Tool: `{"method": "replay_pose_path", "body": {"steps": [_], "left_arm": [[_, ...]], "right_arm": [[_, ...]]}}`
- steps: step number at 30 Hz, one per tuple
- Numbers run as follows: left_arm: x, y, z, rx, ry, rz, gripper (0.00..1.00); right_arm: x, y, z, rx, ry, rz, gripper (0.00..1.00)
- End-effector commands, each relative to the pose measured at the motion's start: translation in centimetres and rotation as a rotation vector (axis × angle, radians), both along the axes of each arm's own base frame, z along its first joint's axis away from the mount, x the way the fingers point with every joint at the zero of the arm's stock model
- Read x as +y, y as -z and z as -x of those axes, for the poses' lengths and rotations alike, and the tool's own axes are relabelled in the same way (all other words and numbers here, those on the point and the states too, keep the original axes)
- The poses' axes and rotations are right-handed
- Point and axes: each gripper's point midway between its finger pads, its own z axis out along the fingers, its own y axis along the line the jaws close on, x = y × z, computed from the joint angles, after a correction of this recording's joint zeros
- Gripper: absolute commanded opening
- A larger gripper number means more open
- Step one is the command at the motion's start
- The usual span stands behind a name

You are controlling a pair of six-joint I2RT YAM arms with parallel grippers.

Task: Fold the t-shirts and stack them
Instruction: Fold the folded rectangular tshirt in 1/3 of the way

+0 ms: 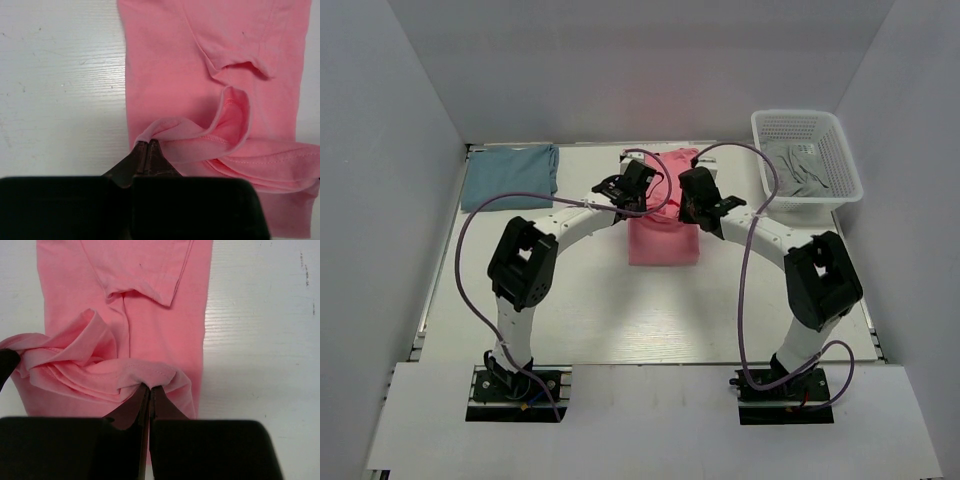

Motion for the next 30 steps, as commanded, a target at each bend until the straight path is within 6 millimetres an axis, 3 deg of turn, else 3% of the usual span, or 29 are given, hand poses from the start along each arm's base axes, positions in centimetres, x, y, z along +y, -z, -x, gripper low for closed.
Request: {"method": "replay_pose_path", "body": {"steps": [1, 9, 13, 14, 15, 16, 17, 18, 19, 20, 21, 23, 25, 26, 27, 28, 29, 30], "left_arm": [[-1.1, -2.2, -1.7, -0.055, 0.029, 0.063, 0.00], [-1.4, 0.6, -3.7, -0.024, 0.062, 0.065, 0.00], [-1.0, 1.0, -5.3, -0.027, 0.047, 0.059, 0.00], [-0.5, 1.0, -5.8, -0.025, 0.034, 0.057, 0.07], [-0.6, 1.0, -5.9, -0.024, 0.034, 0.056, 0.21], [-0.1, 0.4, -6.6, -0.032, 0.015, 0.050, 0.42], [0.5, 0.5, -7.3, -0.040, -0.008, 0.040, 0.70], [0.7, 0.0, -7.5, -0.047, -0.019, 0.031, 0.86], [1.3, -0.9, -8.5, -0.068, -0.043, 0.032, 1.00], [2.5, -1.7, -9.3, -0.085, -0.081, 0.016, 1.00], [2.3, -3.1, -10.2, -0.116, -0.101, 0.033, 1.00], [3.6, -4.0, -11.1, -0.114, -0.127, 0.030, 1.00], [3.2, -5.8, -11.0, -0.132, -0.099, 0.047, 1.00], [2.9, -6.0, -10.6, -0.134, -0.082, 0.066, 1.00], [3.3, -4.4, -9.5, -0.098, -0.063, 0.047, 1.00], [2.9, -5.7, -8.5, -0.104, -0.028, 0.087, 1.00], [2.8, -5.6, -7.7, -0.093, -0.007, 0.102, 1.00], [3.1, -3.4, -5.9, -0.038, 0.015, 0.097, 1.00]], "right_arm": [[0.9, -1.6, -2.1, -0.033, -0.035, -0.048, 0.00], [0.7, 0.3, -4.8, -0.020, -0.026, -0.022, 0.00], [0.5, 1.4, -5.8, 0.007, -0.026, -0.021, 0.00], [0.5, 1.5, -5.9, 0.015, -0.034, -0.028, 0.05], [0.7, 1.9, -6.0, 0.023, -0.041, -0.024, 0.10], [0.7, 1.4, -6.7, 0.015, -0.034, -0.033, 0.21], [0.7, 1.4, -7.0, 0.013, -0.040, -0.028, 0.31], [0.4, 1.7, -7.4, 0.018, -0.036, -0.021, 0.52], [0.6, 0.4, -8.5, -0.008, -0.035, -0.024, 0.63], [0.0, 0.2, -8.9, -0.014, -0.007, 0.000, 0.70], [-0.6, -0.5, -9.6, -0.019, 0.013, 0.019, 0.78], [-1.3, -1.4, -10.3, -0.025, 0.044, 0.035, 0.83], [-1.2, -3.6, -10.3, -0.067, 0.029, 0.004, 0.88], [-1.0, -1.6, -8.7, -0.016, -0.013, 0.001, 0.90], [-0.8, -3.6, -8.2, -0.050, -0.029, -0.029, 0.90], [-0.9, -3.4, -7.6, -0.040, -0.039, -0.041, 0.90], [-1.3, -0.8, -5.6, 0.028, -0.053, -0.032, 0.90], [-1.3, -1.6, -4.6, 0.028, -0.068, -0.054, 0.90]]}}
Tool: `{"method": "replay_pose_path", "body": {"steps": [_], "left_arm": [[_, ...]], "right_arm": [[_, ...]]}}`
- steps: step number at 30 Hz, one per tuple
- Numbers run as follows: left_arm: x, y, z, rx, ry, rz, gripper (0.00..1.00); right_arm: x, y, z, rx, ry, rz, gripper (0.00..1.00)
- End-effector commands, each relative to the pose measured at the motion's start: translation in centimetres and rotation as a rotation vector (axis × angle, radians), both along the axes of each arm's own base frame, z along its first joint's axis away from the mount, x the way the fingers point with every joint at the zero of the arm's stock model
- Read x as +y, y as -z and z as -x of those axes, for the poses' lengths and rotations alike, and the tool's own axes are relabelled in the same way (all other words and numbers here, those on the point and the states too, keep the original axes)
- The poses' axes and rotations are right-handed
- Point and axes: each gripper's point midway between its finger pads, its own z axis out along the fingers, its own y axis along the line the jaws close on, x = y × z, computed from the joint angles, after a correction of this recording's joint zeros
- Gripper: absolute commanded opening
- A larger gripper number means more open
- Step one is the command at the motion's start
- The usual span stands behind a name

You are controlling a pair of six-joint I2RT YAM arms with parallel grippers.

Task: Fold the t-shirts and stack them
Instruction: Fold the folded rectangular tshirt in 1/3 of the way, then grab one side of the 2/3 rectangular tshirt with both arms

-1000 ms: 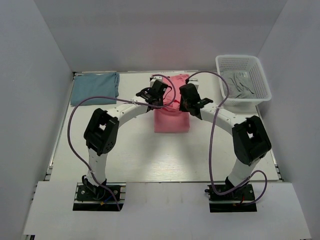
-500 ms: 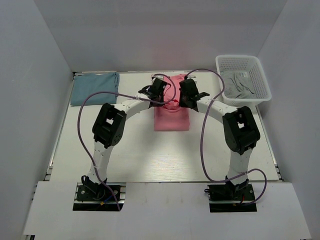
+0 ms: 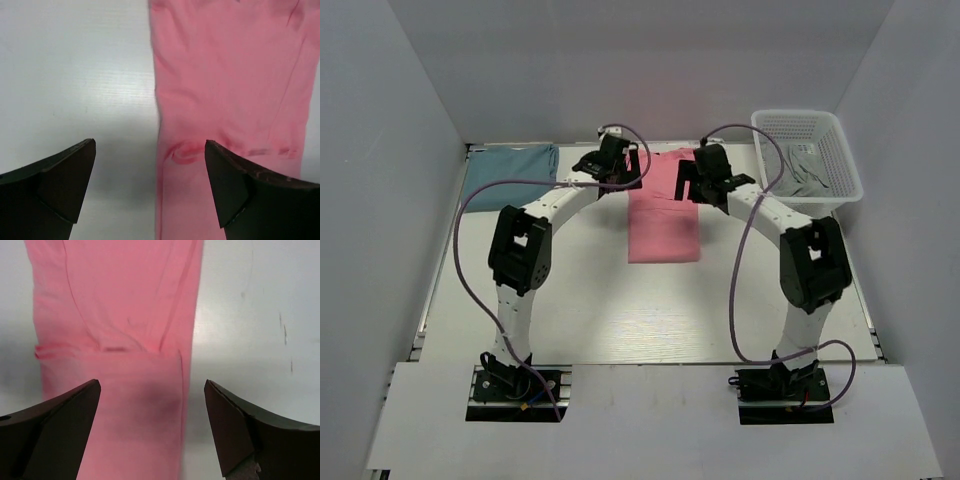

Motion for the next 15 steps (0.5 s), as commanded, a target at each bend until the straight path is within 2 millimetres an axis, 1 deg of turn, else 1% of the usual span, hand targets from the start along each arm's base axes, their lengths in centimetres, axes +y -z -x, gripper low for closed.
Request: {"method": "replay_pose_path", "body": {"steps": [1, 2, 3, 4, 5, 6, 7, 8, 9, 10, 11, 12, 13, 14, 15], "left_arm": [[-1.7, -0.9, 5.2, 0.063, 0.151, 0.071, 1.00], [-1.4, 0.1, 7.7, 0.103, 0.166, 0.076, 1.00], [-2.2, 0.3, 8.8, 0.102, 0.203, 0.096, 1.00], [-2.9, 0.6, 10.1, 0.130, 0.254, 0.135, 1.00], [-3.2, 2.5, 12.5, 0.196, 0.282, 0.157, 1.00], [-3.9, 2.7, 13.5, 0.209, 0.310, 0.185, 1.00], [-4.3, 2.6, 14.8, 0.226, 0.334, 0.207, 1.00], [-4.3, 4.2, 16.3, 0.272, 0.331, 0.200, 1.00], [-4.0, 4.5, 16.8, 0.287, 0.329, 0.193, 1.00], [-4.1, 4.7, 17.2, 0.294, 0.332, 0.181, 1.00], [-3.6, 5.4, 17.7, 0.313, 0.321, 0.164, 1.00], [-3.3, 5.9, 18.0, 0.322, 0.298, 0.142, 1.00], [-3.0, 6.1, 18.1, 0.327, 0.288, 0.129, 1.00], [-3.4, 6.1, 18.4, 0.331, 0.290, 0.135, 1.00], [-3.2, 6.6, 18.4, 0.338, 0.282, 0.124, 1.00]], "right_arm": [[0.0, -1.8, 3.8, 0.020, -0.051, -0.070, 0.90], [-0.8, 1.2, 6.2, 0.095, -0.054, -0.060, 0.90], [-0.8, 0.5, 6.9, 0.083, -0.043, -0.085, 0.90], [-1.4, 2.2, 8.5, 0.129, -0.026, -0.089, 0.90], [-2.1, 2.9, 10.0, 0.152, -0.020, -0.094, 0.90], [-2.4, 3.4, 11.1, 0.165, -0.009, -0.101, 0.90], [-2.6, 3.9, 11.7, 0.182, -0.003, -0.112, 0.90], [-2.8, 4.0, 12.7, 0.194, 0.000, -0.122, 0.90], [-3.1, 4.7, 13.4, 0.214, 0.003, -0.122, 0.90], [-2.8, 4.9, 13.8, 0.224, -0.006, -0.134, 0.90], [-2.7, 5.1, 14.0, 0.231, -0.004, -0.144, 0.90], [-2.8, 5.7, 14.4, 0.247, -0.008, -0.132, 0.90], [-2.8, 6.0, 14.5, 0.257, -0.007, -0.129, 0.90], [-3.0, 6.1, 14.5, 0.258, -0.004, -0.123, 0.90], [-2.8, 6.7, 14.5, 0.269, -0.009, -0.125, 0.90]]}}
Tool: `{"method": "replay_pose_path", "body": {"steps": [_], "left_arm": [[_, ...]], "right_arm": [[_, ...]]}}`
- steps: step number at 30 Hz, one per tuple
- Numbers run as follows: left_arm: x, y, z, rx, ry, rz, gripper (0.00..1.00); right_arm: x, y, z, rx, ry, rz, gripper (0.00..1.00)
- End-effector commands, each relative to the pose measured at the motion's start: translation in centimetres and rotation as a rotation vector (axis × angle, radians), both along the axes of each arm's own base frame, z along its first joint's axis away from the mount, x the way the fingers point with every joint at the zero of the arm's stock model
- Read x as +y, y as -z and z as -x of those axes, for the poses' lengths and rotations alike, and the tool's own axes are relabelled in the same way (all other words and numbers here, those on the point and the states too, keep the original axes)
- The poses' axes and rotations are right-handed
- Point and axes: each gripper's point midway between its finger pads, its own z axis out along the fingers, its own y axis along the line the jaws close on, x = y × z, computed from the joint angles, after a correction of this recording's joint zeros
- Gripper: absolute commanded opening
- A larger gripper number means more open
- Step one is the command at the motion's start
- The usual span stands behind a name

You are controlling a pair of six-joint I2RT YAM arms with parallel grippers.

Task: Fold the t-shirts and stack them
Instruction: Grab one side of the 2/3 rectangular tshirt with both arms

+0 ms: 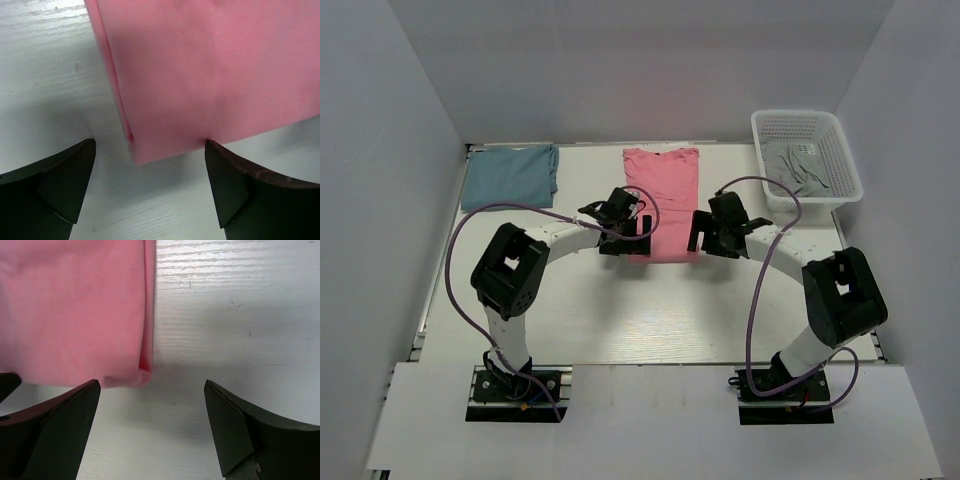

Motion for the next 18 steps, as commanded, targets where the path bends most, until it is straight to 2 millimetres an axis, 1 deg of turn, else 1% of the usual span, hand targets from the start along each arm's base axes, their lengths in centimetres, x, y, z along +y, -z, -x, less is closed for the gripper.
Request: {"method": "replay_pose_path", "body": {"steps": [1, 3, 4, 5, 7, 8, 9, 10, 11, 12, 13, 15, 16, 17, 18], "left_arm": [[-0.4, -2.4, -0.5, -0.046, -0.024, 0.045, 1.00], [0.0, -1.6, -0.4, -0.035, -0.030, 0.026, 1.00], [-0.3, -1.6, -0.1, -0.035, -0.021, 0.026, 1.00], [-0.5, -1.7, -0.3, -0.042, -0.021, 0.032, 0.96], [-0.2, -0.9, -0.3, -0.031, -0.026, 0.013, 0.91], [-0.1, -0.9, -0.4, -0.036, -0.031, 0.006, 0.85], [0.2, -0.2, -0.3, -0.024, -0.038, -0.015, 0.81], [0.0, -0.6, -0.6, -0.033, -0.038, -0.008, 0.77], [0.2, 0.1, -0.3, -0.015, -0.038, -0.022, 0.74], [0.3, 0.6, -0.2, -0.004, -0.038, -0.030, 0.68], [0.3, 0.7, -0.2, -0.004, -0.038, -0.030, 0.63], [-0.2, 1.0, 0.2, 0.021, -0.019, -0.012, 0.50], [-0.5, 1.0, 0.5, 0.021, -0.010, -0.012, 0.48], [-0.3, 1.3, 0.7, 0.029, -0.010, -0.017, 0.48], [-0.1, 1.6, 1.0, 0.036, -0.010, -0.023, 0.47]], "right_arm": [[1.2, -0.4, -0.5, -0.015, -0.005, -0.052, 0.90], [1.3, 0.3, -0.5, 0.004, -0.007, -0.049, 0.90], [1.2, 0.2, -0.7, 0.004, -0.004, -0.047, 0.90], [0.9, 1.0, -0.6, 0.024, 0.002, -0.028, 0.88], [0.9, 1.5, -0.7, 0.036, 0.006, -0.022, 0.82], [1.0, 2.0, -0.7, 0.047, 0.009, -0.021, 0.80], [1.0, 2.0, -0.9, 0.041, 0.020, -0.019, 0.72], [1.0, 2.3, -0.7, 0.045, 0.023, -0.021, 0.68], [1.0, 2.6, -1.0, 0.042, 0.027, -0.018, 0.64], [0.9, 3.0, -1.0, 0.048, 0.033, -0.012, 0.58], [0.8, 3.2, -0.9, 0.056, 0.036, -0.008, 0.49], [1.1, 3.5, -0.9, 0.072, 0.028, -0.011, 0.37], [1.0, 4.0, -0.6, 0.089, 0.023, -0.003, 0.32], [1.1, 3.8, -0.6, 0.088, 0.022, -0.008, 0.30], [1.0, 4.0, -0.3, 0.095, 0.022, -0.006, 0.30]]}}
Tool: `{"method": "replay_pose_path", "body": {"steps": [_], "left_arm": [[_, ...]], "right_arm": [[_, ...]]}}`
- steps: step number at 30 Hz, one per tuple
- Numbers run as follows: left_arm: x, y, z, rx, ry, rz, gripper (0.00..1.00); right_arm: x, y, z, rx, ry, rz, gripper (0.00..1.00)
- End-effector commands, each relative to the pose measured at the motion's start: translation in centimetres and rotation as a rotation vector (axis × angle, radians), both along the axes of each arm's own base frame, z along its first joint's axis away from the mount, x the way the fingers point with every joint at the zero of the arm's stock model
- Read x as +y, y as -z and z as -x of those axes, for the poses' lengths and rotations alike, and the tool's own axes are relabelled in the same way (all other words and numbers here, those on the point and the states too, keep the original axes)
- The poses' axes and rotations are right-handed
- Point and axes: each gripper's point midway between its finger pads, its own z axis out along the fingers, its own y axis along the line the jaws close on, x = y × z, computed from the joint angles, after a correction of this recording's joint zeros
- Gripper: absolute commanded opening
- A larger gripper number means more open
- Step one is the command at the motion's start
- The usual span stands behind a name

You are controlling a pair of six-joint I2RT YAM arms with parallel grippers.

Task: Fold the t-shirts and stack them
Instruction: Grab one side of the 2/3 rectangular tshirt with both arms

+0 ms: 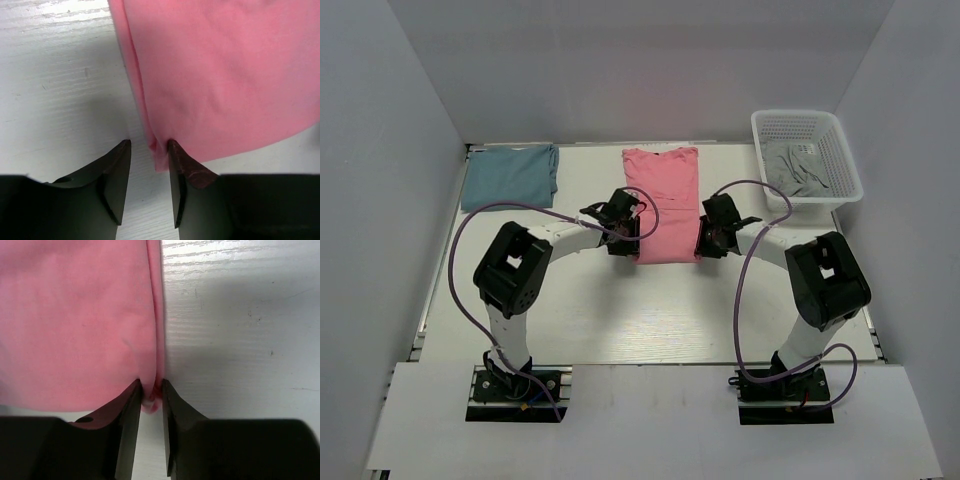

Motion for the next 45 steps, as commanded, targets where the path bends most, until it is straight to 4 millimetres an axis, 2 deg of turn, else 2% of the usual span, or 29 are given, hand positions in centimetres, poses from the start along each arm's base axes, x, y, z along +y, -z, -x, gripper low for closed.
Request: {"method": "replay_pose_path", "body": {"steps": [1, 5, 9, 10, 12, 17, 19, 26, 29, 31, 32, 34, 36, 37, 38, 39, 40, 41, 42, 43, 44, 45], "left_arm": [[0.0, 0.8, 1.3, 0.045, 0.008, -0.011, 0.46], [0.8, 1.6, 2.1, 0.061, -0.007, -0.054, 0.46], [0.8, 1.8, 2.6, 0.073, -0.010, -0.068, 0.46], [0.8, 1.3, 2.5, 0.064, -0.010, -0.061, 0.46], [1.1, 1.9, 3.2, 0.085, -0.006, -0.067, 0.46], [0.1, 1.8, 4.4, 0.112, 0.026, -0.036, 0.46], [0.2, 2.1, 4.7, 0.123, 0.015, -0.037, 0.43], [0.2, 1.9, 6.1, 0.135, 0.029, -0.010, 0.43], [0.3, 2.1, 6.3, 0.138, 0.021, -0.008, 0.34], [0.2, 2.5, 6.5, 0.155, 0.026, -0.007, 0.16], [0.3, 2.6, 6.7, 0.165, 0.018, -0.009, 0.02], [0.6, 2.9, 7.1, 0.178, 0.005, -0.012, 0.00], [0.7, 1.8, 7.5, 0.172, 0.010, 0.004, 0.00], [0.5, 1.1, 7.5, 0.160, 0.015, 0.023, 0.00], [0.9, 0.7, 8.0, 0.165, 0.015, 0.020, 0.00], [1.0, -0.6, 8.7, 0.145, 0.027, 0.035, 0.00], [1.0, -1.1, 9.5, 0.151, 0.042, 0.041, 0.00], [1.1, -1.8, 10.1, 0.156, 0.042, 0.061, 0.00], [1.4, -1.8, 11.5, 0.178, 0.059, 0.057, 0.00], [1.0, -2.3, 12.5, 0.186, 0.078, 0.084, 0.00], [0.6, -4.3, 13.4, 0.172, 0.109, 0.152, 0.00], [0.8, -4.3, 15.0, 0.189, 0.137, 0.164, 0.00]], "right_arm": [[-0.1, 0.6, 0.6, 0.029, 0.000, 0.013, 0.28], [-0.4, 0.4, 1.4, 0.029, 0.006, 0.005, 0.28], [-0.2, 0.7, 2.1, 0.042, -0.001, -0.011, 0.27], [-0.1, 0.7, 2.1, 0.044, -0.003, -0.016, 0.27], [-0.2, 0.9, 2.2, 0.052, 0.005, -0.014, 0.25], [0.2, 1.1, 2.7, 0.066, -0.005, -0.036, 0.22], [0.3, 0.8, 2.9, 0.066, -0.005, -0.049, 0.22], [0.5, 0.1, 3.2, 0.043, 0.003, -0.084, 0.22], [0.6, 0.1, 3.3, 0.046, 0.001, -0.083, 0.20], [0.5, 0.2, 3.3, 0.048, 0.006, -0.080, 0.19], [0.5, 0.1, 3.5, 0.045, 0.002, -0.082, 0.17], [0.9, -0.5, 3.6, 0.034, -0.013, -0.103, 0.10], [1.2, -0.5, 4.6, 0.040, -0.037, -0.101, 0.02], [1.6, -0.9, 5.9, 0.050, -0.067, -0.137, 0.00], [1.7, -1.0, 6.4, 0.051, -0.078, -0.147, 0.00], [2.1, -1.2, 7.2, 0.062, -0.103, -0.170, 0.00], [2.5, -2.2, 8.7, 0.064, -0.143, -0.205, 0.00], [2.4, -2.0, 9.8, 0.081, -0.159, -0.214, 0.00], [2.8, -2.4, 10.8, 0.092, -0.193, -0.242, 0.00], [3.4, -4.1, 12.1, 0.065, -0.260, -0.291, 0.00], [3.6, -4.4, 13.9, 0.096, -0.333, -0.319, 0.00], [3.6, -4.4, 15.2, 0.113, -0.374, -0.334, 0.00]]}}
